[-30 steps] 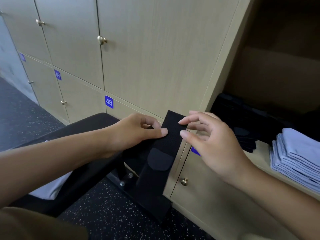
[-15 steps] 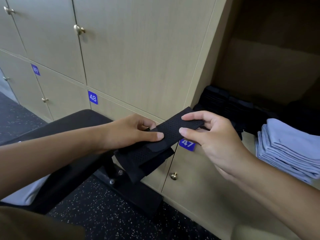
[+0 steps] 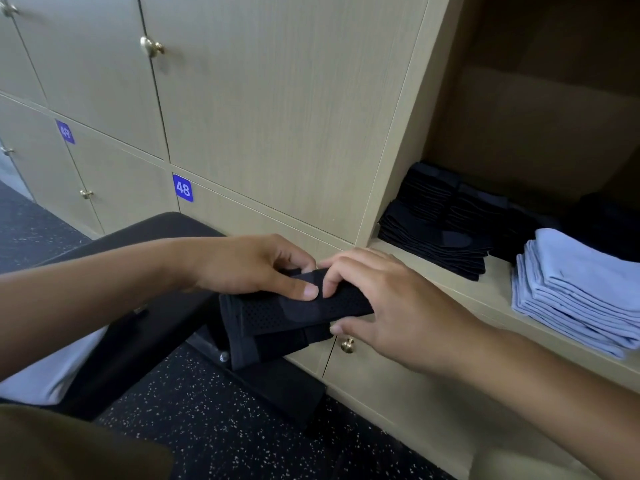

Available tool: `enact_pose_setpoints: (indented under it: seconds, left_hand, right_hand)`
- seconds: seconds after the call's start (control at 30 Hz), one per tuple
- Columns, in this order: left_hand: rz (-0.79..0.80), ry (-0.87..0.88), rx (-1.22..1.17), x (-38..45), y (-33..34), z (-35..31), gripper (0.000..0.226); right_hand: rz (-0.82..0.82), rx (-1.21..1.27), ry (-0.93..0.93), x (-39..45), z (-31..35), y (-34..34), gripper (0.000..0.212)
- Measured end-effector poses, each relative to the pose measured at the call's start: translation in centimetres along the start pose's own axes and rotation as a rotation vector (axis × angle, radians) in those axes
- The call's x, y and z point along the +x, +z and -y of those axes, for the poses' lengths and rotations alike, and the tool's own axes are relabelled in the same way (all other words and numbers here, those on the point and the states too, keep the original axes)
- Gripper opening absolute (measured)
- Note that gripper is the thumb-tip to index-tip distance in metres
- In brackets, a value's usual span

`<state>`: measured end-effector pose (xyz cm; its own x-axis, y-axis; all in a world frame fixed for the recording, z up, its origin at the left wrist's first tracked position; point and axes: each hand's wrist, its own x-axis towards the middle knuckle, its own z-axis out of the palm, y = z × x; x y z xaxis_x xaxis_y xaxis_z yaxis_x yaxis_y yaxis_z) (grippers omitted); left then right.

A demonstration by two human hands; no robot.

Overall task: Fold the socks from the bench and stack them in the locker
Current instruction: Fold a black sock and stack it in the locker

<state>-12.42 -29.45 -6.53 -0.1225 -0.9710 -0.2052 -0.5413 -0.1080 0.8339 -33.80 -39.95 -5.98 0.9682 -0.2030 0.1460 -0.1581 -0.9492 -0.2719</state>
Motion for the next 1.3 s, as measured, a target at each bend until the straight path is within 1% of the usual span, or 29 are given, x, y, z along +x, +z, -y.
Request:
enact_pose_setpoints:
  seconds: [0.1,0.2,0.37,0.5,0.57,0.63,0.73,0.8,0.9,1.03,1.13,1.2,1.3]
  left_hand:
    - [0.013,0.000,0.002,0.2,0.2,-0.3,0.022]
    - [-0.010,-0.005,-0.023,0.3,0.5,-0.7,0.022]
    - [-0.054,-0.008,-0.113,0.6,0.9,-0.9,0.022]
    - [-0.062,-0.017,-0.191,0.7,1.2,-1.0,0.023]
    - [-0.059,-0.027,-0.247,0.8,1.3,-1.0,0.030]
    - [-0.044,-0.051,-0.331,0.8,1.5,-1.4,0.043]
    - [-0.069,-0.145,-0.385,0.8,1.7,-2.2,0.061]
    - [-0.089,-0.186,-0.435,0.8,1.6,-2.4,0.067]
    - [-0.098,-0.174,-0.479,1.0,1.4,-2.4,0.074]
    - [-0.210,-0.156,-0.399,1.2,1.1,-2.5,0.074]
    - [-0.317,-0.090,-0.186,1.1,0.7,-2.7,0.079]
    - [-0.394,-0.067,-0.042,1.1,0.4,-2.9,0.076]
    - [-0.406,-0.019,0.101,0.9,0.0,-2.4,0.073]
  right_hand:
    - [-0.009,-0.043,-0.008,-0.2,0.0,-0.2,0.030]
    - [-0.031,-0.037,0.013,-0.5,-0.1,-0.4,0.026]
    - [-0.019,0.046,0.049,-1.1,-0.2,-0.2,0.037]
    - [-0.025,0.031,0.047,-1.4,-0.1,-0.3,0.038]
    - [-0.022,0.036,0.050,-1.4,-0.2,-0.3,0.038]
    - [-0.024,0.036,0.049,-1.5,-0.3,-0.3,0.038]
    - [-0.031,0.003,0.050,-1.7,-0.4,-0.5,0.037]
    - [-0.051,-0.005,0.044,-1.8,-0.6,-0.8,0.036]
    - [-0.091,0.001,0.031,-1.9,-0.7,-1.3,0.031]
    - [-0.116,-0.045,0.013,-2.0,-1.3,-2.0,0.029]
    - [-0.132,-0.082,0.012,-2.1,-2.1,-2.5,0.026]
    - [-0.150,-0.108,0.016,-2.1,-2.8,-2.9,0.024]
    - [-0.172,-0.122,0.044,-2.3,-4.2,-4.2,0.023]
